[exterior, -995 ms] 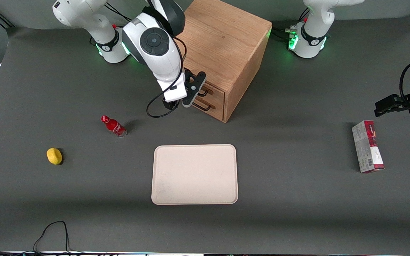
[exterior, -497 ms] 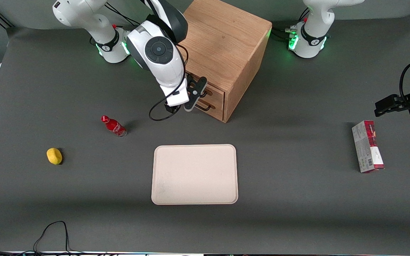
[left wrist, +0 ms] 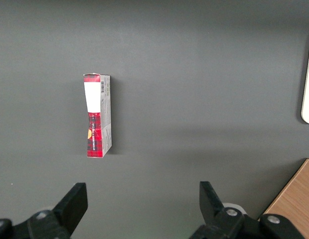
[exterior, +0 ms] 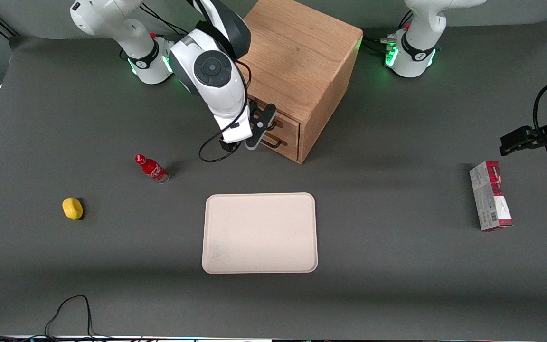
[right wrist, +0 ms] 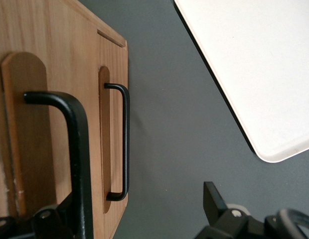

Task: Open upper drawer
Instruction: 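Pull the upper drawer outward from the cabinet with the right gripper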

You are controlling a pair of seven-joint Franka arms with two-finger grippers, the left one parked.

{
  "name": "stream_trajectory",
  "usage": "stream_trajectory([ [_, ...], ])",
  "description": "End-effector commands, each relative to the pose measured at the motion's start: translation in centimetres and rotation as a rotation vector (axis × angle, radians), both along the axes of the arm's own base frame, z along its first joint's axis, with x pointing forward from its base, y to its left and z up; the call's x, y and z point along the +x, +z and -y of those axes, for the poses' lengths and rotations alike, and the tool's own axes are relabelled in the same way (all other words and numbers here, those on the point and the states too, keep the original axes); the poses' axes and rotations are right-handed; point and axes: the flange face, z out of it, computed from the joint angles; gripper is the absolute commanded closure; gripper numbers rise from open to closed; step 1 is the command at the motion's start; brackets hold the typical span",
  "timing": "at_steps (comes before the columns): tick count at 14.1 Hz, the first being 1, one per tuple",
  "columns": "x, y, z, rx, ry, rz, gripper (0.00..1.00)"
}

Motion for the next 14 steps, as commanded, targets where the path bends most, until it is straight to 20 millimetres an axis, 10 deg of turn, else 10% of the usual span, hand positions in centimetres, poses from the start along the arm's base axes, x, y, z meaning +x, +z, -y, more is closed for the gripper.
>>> stream_trajectory([
  [1,1.3,0.2,0.8,0.019,-0.001,0.009,0.0],
  [14,7.3,0.0,5.8,0.043,0.014,0.022,0.0],
])
